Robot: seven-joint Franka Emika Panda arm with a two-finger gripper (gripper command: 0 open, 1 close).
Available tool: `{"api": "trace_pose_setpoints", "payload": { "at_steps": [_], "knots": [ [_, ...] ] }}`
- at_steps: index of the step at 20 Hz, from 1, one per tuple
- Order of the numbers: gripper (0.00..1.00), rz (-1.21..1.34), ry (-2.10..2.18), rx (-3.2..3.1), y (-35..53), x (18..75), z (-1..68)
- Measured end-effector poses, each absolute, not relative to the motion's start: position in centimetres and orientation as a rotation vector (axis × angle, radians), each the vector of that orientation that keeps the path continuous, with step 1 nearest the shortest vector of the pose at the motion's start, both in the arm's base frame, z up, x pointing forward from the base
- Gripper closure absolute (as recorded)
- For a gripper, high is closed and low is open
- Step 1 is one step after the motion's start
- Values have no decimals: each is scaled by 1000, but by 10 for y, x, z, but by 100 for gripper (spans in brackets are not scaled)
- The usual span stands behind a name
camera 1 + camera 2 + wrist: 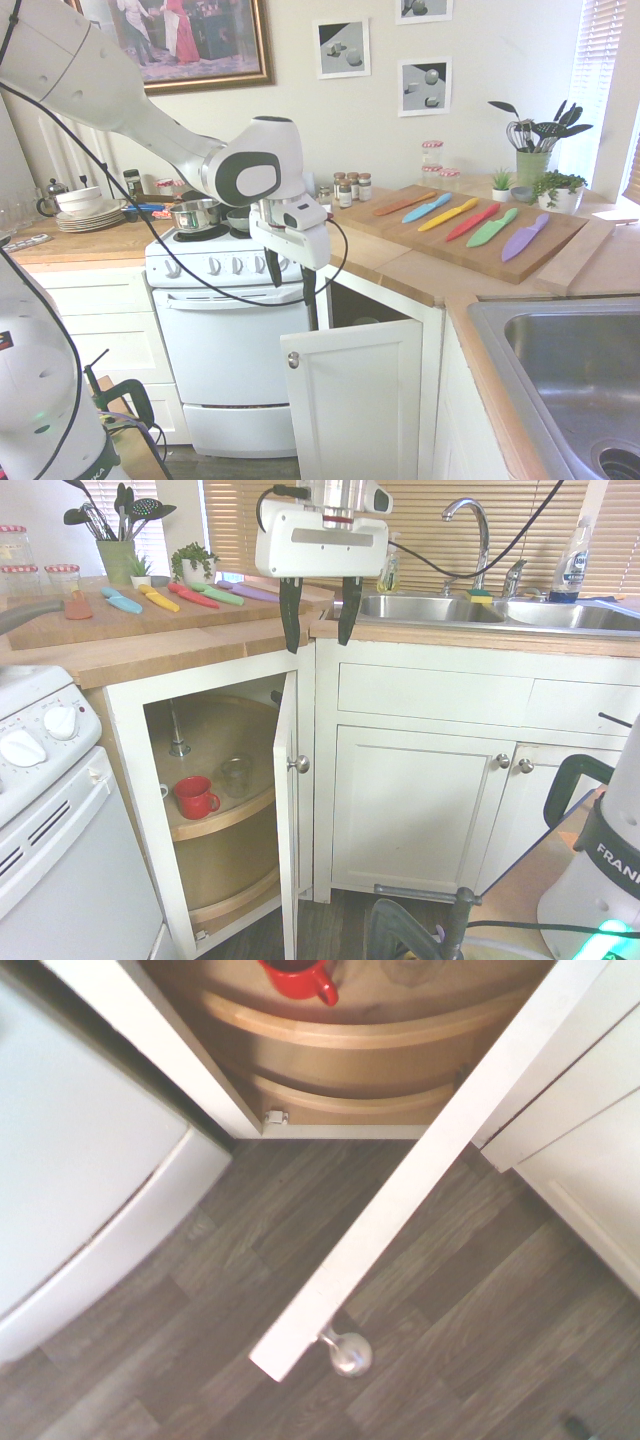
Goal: Close the cabinet
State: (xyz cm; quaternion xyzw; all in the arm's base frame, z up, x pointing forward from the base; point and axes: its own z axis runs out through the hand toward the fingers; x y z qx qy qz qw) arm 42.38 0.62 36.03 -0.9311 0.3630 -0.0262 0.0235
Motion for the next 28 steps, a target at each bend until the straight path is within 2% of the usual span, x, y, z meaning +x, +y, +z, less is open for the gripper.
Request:
{"api": "trace_pose_setpoints", "payload": {
  "at_steps": [14, 15, 28],
  "knots": [
    [0, -176, 757, -3120, -3, 459, 221],
    [100, -168, 746, -3123, -2, 462, 217],
    [100, -142, 722, -3118, -10, 483, 204]
  ]
}}
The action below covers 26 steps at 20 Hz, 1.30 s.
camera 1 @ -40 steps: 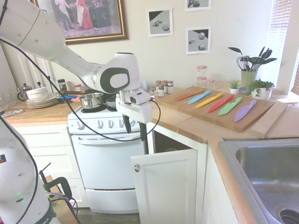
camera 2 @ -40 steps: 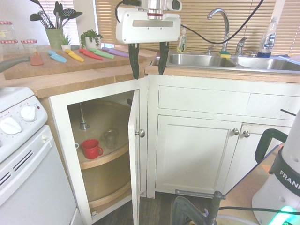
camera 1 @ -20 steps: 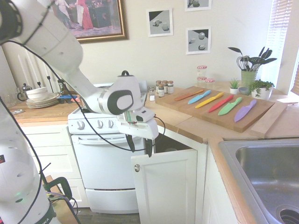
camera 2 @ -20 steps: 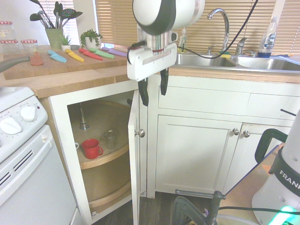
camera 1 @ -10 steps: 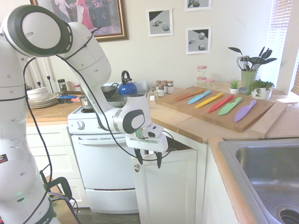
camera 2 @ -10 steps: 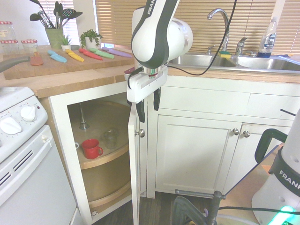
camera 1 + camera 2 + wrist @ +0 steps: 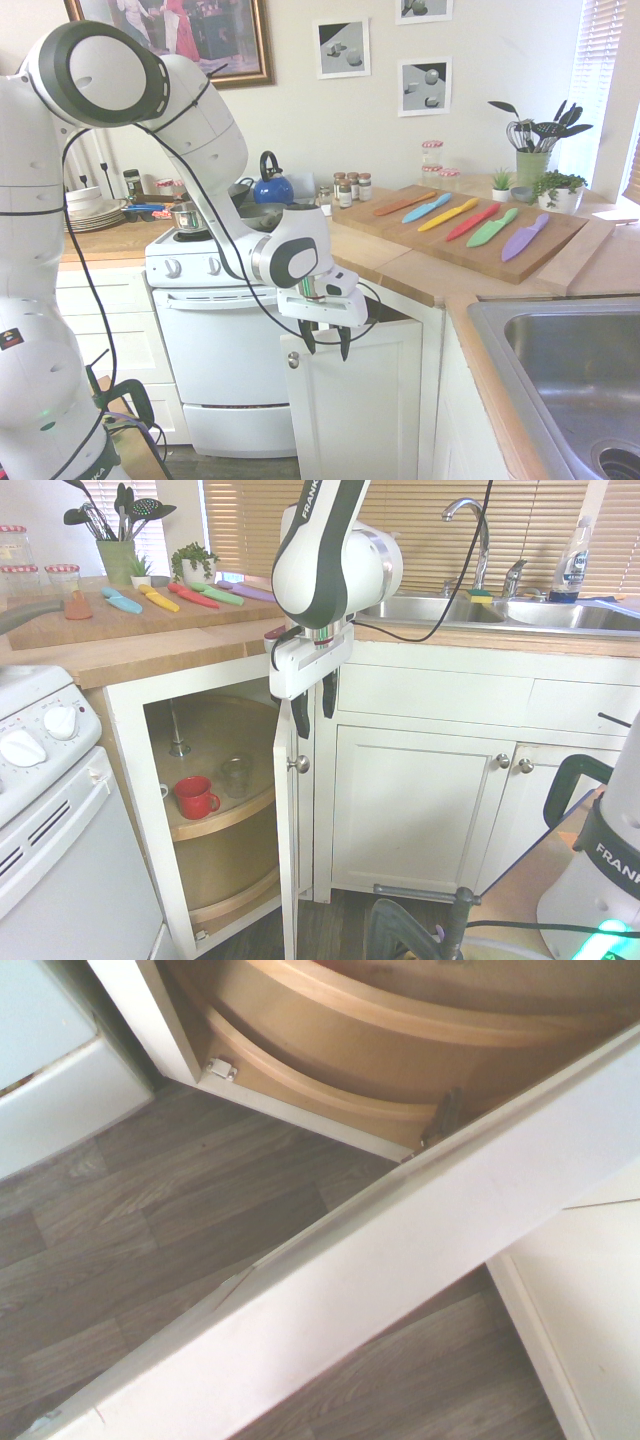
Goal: Close the cabinet
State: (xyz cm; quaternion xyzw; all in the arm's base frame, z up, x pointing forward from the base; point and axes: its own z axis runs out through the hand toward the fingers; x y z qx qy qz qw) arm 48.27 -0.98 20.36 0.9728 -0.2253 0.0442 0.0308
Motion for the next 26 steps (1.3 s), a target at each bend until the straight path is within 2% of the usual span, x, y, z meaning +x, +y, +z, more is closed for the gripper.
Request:
{"api": "trace_pose_setpoints", "payload": {
  "at_steps": [15, 26],
  "knots": [
    [100, 122, -668, 3013, -6, 485, 199],
    [100, 64, -618, 3036, 36, 509, 194]
  ]
}}
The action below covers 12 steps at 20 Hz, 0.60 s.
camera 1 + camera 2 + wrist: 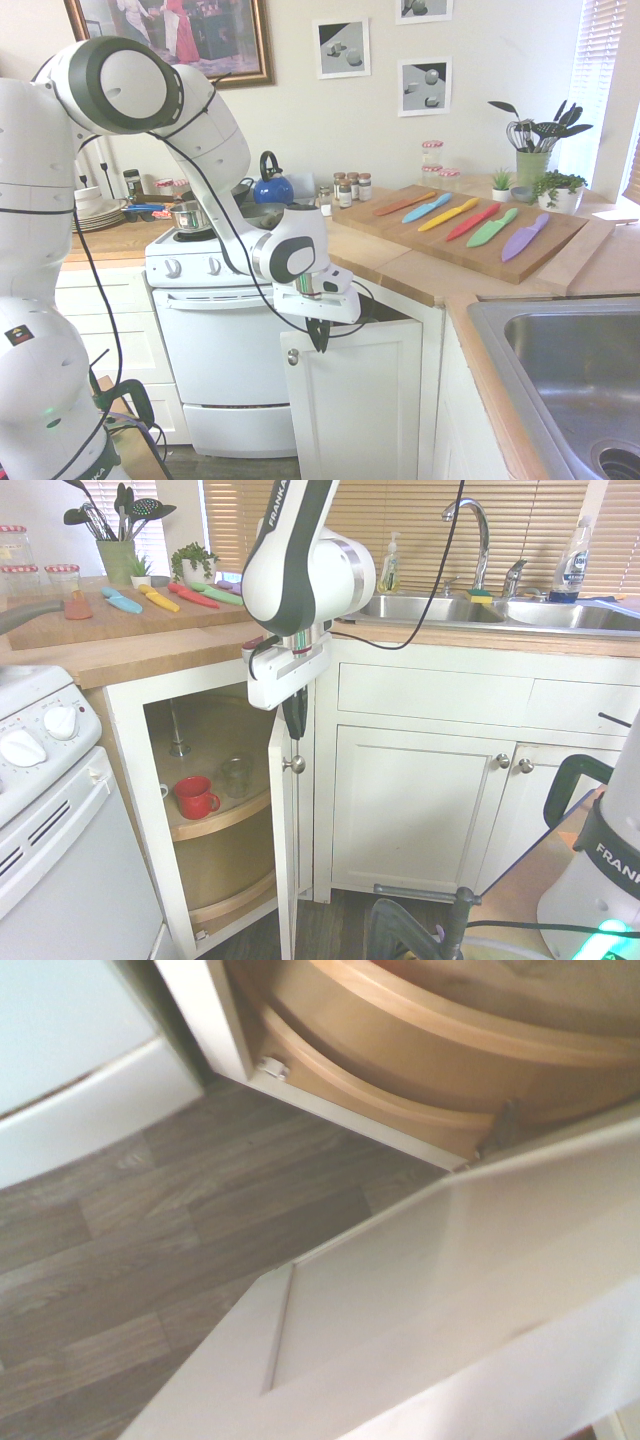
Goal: Close the cabinet
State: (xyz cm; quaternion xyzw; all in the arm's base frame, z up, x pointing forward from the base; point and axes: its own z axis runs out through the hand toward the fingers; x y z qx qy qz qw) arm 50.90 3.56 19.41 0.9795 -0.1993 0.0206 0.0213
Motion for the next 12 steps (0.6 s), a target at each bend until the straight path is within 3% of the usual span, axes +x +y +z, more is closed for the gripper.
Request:
{"api": "trace_pose_setpoints", "payload": {
  "at_steps": [12],
  "knots": [
    [100, -24, -624, 3100, 107, 622, 205]
  ]
}}
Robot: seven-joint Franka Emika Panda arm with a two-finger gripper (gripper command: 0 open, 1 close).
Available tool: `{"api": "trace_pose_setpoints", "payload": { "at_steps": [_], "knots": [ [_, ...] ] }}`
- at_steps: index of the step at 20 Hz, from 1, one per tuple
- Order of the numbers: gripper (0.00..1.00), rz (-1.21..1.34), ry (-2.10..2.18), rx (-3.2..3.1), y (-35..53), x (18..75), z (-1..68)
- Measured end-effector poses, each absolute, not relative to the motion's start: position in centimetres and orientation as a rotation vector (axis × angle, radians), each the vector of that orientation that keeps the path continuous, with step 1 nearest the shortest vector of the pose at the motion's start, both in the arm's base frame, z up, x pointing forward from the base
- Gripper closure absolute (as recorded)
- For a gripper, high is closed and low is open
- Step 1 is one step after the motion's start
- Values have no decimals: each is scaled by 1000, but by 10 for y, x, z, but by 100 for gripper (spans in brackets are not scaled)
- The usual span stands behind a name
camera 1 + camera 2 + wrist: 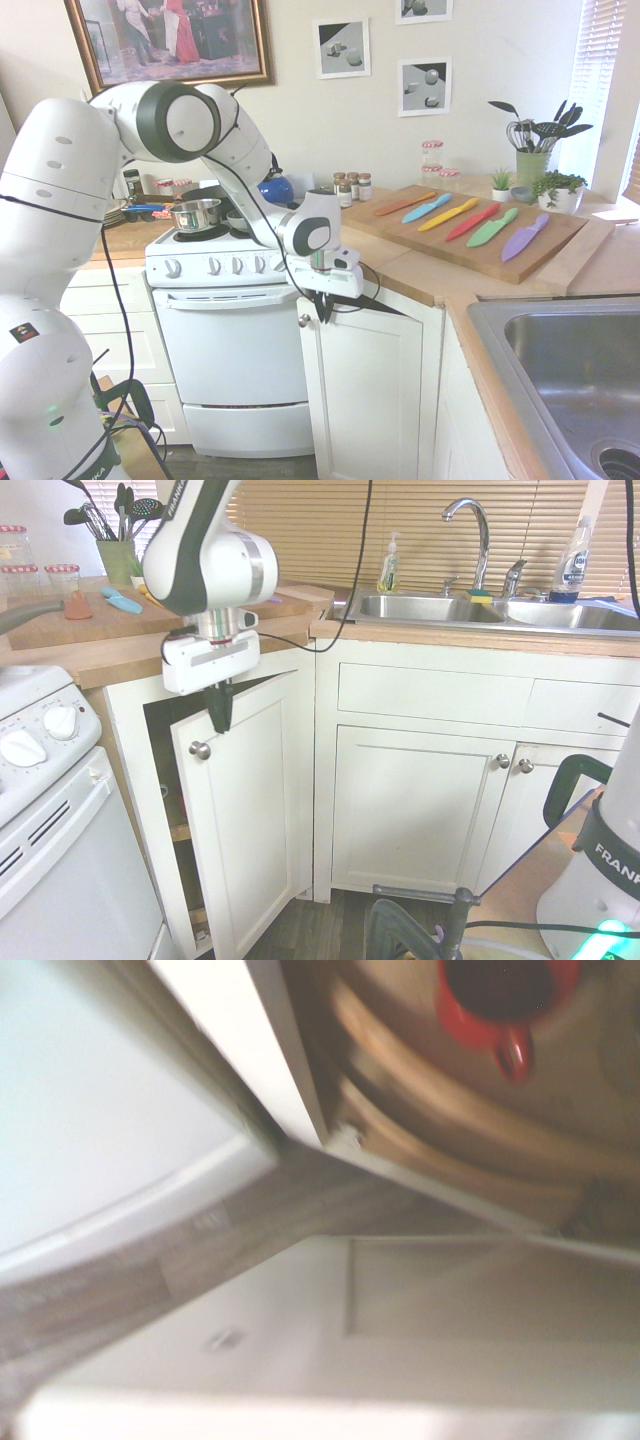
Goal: Close the cabinet
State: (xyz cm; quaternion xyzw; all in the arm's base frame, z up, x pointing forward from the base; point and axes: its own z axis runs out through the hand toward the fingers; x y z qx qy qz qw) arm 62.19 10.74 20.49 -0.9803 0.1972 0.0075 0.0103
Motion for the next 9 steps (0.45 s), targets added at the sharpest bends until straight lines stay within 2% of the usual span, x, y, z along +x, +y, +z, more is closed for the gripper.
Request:
{"api": "trace_pose_setpoints", "payload": {
  "at_steps": [4, 9],
  "knots": [
    [100, 1, 606, -3048, 121, 652, 228],
    [100, 2, 637, -3027, 117, 657, 228]
  ]
}}
